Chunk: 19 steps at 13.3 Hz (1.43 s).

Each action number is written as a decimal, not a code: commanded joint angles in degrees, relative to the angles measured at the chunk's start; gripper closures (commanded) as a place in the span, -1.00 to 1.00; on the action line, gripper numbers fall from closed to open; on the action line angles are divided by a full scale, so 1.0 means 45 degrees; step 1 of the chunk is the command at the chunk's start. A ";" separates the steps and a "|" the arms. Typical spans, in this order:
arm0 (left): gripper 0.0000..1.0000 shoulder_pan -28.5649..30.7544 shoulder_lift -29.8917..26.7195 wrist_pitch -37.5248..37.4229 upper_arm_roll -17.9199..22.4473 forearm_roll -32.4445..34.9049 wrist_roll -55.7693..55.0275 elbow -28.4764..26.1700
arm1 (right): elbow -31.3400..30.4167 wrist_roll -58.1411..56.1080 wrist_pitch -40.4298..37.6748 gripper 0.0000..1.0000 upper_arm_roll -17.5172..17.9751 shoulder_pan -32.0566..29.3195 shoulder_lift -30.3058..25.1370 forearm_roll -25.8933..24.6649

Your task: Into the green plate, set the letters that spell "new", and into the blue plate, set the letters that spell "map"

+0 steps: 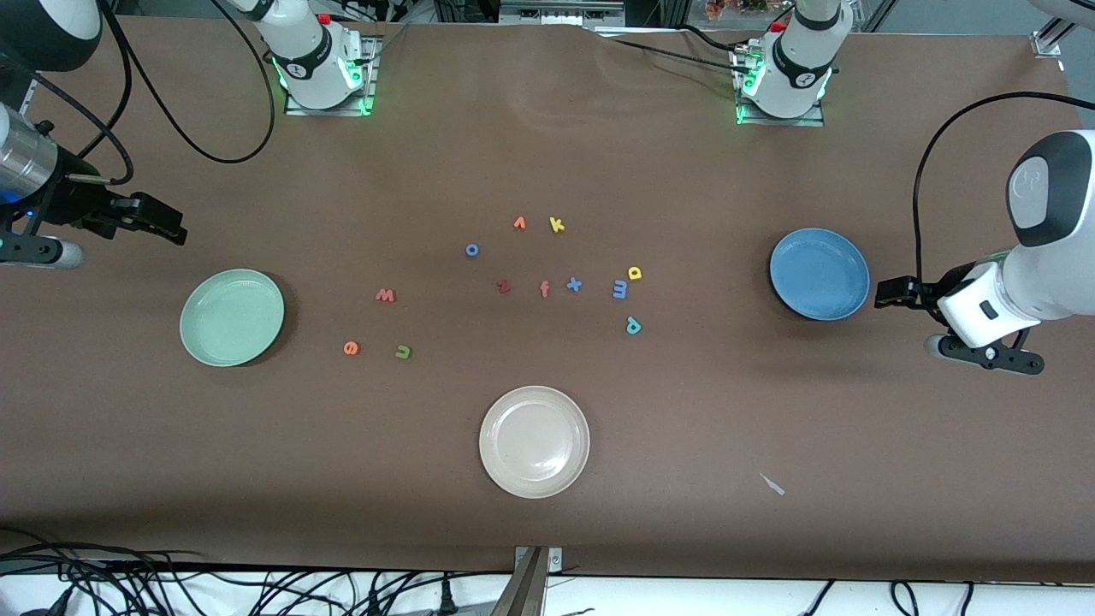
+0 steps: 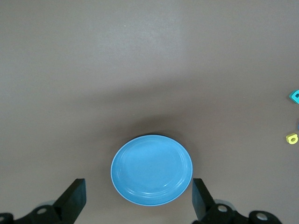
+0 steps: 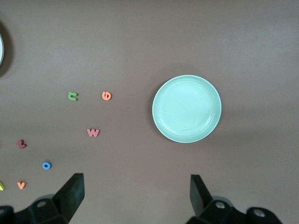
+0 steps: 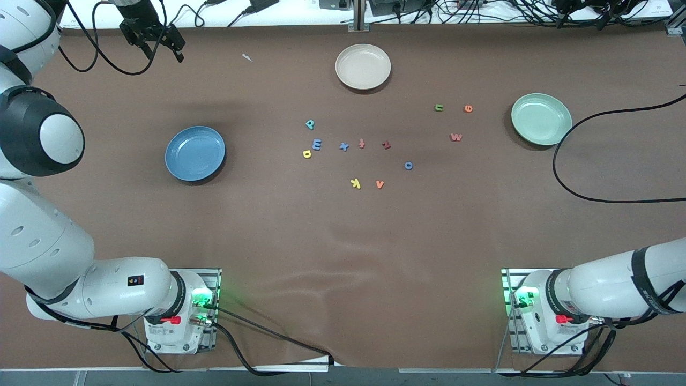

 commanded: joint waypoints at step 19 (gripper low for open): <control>-0.98 -0.0868 0.0269 0.1630 -0.2317 -0.1075 -0.8306 -0.2367 | -0.2884 0.1979 0.6734 -1.00 0.0161 0.2191 0.3132 0.0039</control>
